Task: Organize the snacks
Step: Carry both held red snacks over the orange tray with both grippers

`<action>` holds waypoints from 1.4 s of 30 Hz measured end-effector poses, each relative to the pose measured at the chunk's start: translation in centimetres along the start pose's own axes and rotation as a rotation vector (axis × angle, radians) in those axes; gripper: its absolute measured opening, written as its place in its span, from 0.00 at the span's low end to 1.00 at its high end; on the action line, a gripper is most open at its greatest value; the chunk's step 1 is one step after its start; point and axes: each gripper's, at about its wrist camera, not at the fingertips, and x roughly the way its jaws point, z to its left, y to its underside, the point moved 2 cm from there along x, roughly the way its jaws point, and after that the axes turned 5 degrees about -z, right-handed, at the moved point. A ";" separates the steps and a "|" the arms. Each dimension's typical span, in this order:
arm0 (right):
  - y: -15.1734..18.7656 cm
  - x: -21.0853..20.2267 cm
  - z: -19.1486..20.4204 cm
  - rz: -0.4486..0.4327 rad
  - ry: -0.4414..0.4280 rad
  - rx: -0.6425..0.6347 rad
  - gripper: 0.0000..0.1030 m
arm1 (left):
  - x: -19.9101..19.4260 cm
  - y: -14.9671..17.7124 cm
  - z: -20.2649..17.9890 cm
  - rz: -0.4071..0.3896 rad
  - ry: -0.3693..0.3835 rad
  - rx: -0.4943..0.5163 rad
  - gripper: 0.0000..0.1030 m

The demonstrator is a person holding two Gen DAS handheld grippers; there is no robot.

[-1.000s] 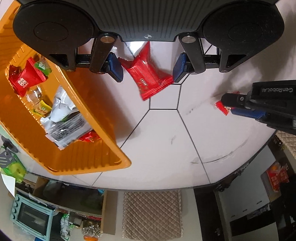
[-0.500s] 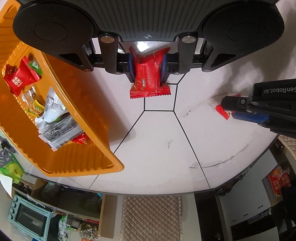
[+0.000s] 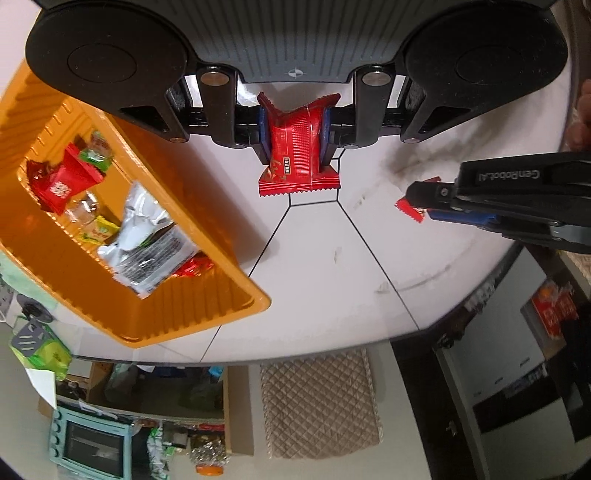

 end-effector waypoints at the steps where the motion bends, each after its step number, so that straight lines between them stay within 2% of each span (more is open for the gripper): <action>1: -0.1 -0.5 -0.1 -0.007 0.000 0.007 0.26 | -0.2 -0.3 -0.3 -0.005 0.007 0.006 0.20; 7: -1.1 -2.9 -1.6 -0.044 0.043 0.062 0.26 | -0.7 -2.6 -2.7 -0.047 0.066 0.048 0.20; 18: -2.9 -6.4 -7.6 -0.126 0.156 0.194 0.26 | 0.7 -6.8 -8.0 -0.097 0.157 0.119 0.20; 29: -3.1 -8.1 -12.1 -0.143 0.228 0.251 0.26 | 3.7 -8.8 -13.7 -0.076 0.242 0.195 0.20; 42: -2.3 -6.7 -15.1 -0.126 0.257 0.281 0.26 | 7.8 -9.0 -17.2 -0.022 0.253 0.236 0.20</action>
